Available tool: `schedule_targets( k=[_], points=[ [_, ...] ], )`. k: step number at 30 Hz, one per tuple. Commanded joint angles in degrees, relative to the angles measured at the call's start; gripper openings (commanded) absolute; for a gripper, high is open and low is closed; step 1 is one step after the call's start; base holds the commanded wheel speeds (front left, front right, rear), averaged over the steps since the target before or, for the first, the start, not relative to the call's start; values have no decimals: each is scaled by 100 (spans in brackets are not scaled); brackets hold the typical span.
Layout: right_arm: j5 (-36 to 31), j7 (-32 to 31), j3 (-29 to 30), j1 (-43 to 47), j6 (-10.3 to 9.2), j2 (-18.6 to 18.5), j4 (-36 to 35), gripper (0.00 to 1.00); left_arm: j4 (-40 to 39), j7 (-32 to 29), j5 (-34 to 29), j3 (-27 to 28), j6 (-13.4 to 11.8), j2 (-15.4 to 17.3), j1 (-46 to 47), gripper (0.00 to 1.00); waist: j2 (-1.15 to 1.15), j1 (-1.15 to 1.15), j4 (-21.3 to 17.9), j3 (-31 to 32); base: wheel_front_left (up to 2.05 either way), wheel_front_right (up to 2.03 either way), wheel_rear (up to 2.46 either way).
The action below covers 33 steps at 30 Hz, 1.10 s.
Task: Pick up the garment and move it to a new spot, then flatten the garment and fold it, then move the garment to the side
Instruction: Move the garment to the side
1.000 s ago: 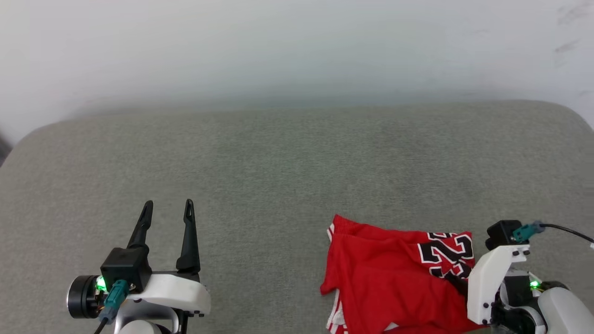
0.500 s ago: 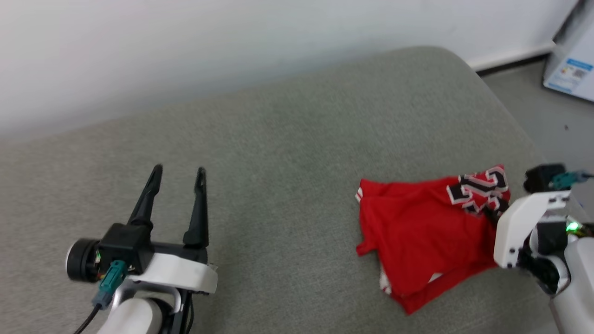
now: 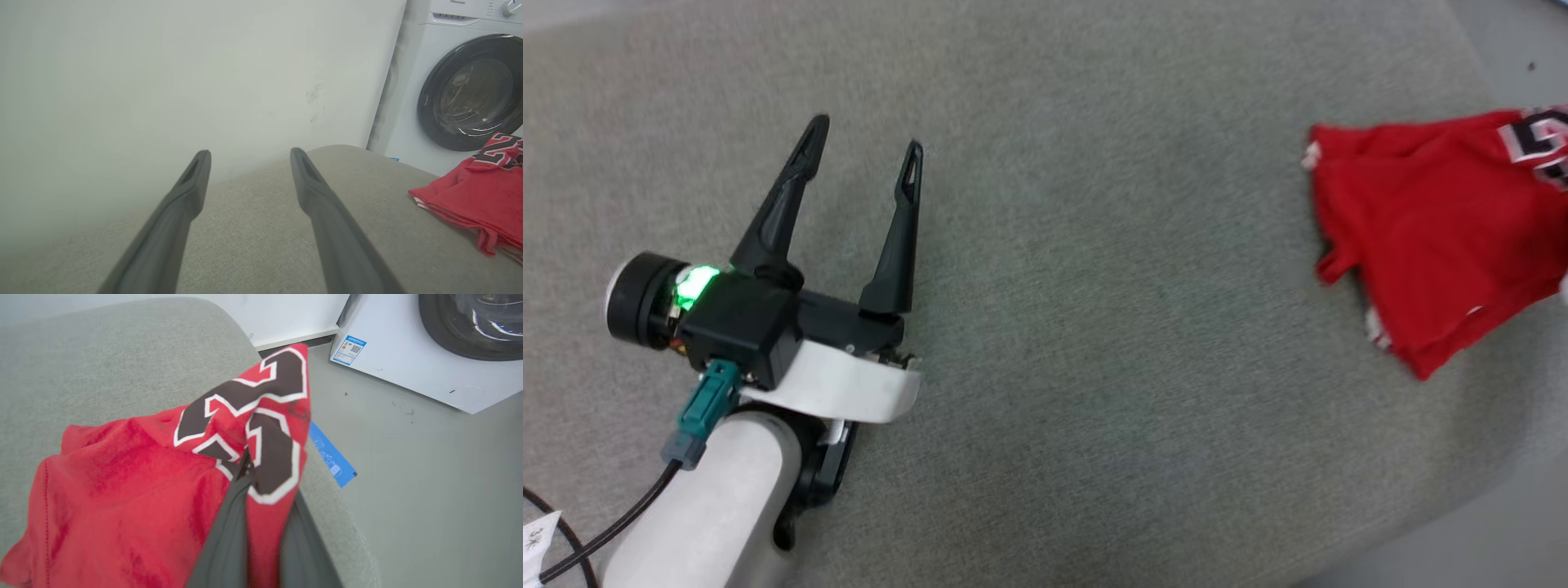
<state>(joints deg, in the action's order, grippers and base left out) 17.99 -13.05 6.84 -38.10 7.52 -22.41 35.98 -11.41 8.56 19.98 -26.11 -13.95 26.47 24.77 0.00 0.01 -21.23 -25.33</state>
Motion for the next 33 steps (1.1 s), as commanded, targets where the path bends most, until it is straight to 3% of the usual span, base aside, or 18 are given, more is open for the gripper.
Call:
schedule_targets(
  k=[1, 7, 8, 11, 17, 22, 28, 33],
  points=[
    [-61, 100, 150, -159, -6, -95, 65, 0, -57, -32, -48, -21, 28, 21, 130, 100, 0, -1, 165, -477, 0, 0, 0],
    [-306, 470, 652, -424, -6, -11, 404, 0, -242, -143, -176, -80, 118, 97, 439, 100, 0, -1, 268, -876, 0, 0, 0],
    [-356, 547, 662, -465, -6, 34, 479, 18, -246, -153, -178, -87, 123, 99, 467, 100, 0, -1, 275, -910, 0, 0, 0],
    [-526, 780, 722, -527, -6, 188, 777, 100, -204, -174, -183, -103, 140, 108, 514, 100, 0, -1, 281, -965, 0, 0, 0],
    [-741, 1131, 985, -628, -6, 160, 1223, 100, -33, -93, -71, -106, 128, 54, 423, 100, 0, -1, 305, -743, 0, 0, 0],
    [-682, 1292, 1201, -389, -6, 77, 1224, 100, 222, 105, 53, -113, 51, -52, 127, 100, 0, -1, 370, -171, 0, 0, 0],
    [-613, 1252, 1014, 360, -6, 27, 435, 100, 416, 261, 246, -68, -135, -88, -535, 100, 0, -1, 510, 593, 0, 0, 0],
    [-600, 1253, 928, 1322, -6, 368, -809, 100, 549, 373, 493, 40, -313, -208, -1040, 100, 0, -1, 727, 1100, 0, 0, 0]
  ],
)
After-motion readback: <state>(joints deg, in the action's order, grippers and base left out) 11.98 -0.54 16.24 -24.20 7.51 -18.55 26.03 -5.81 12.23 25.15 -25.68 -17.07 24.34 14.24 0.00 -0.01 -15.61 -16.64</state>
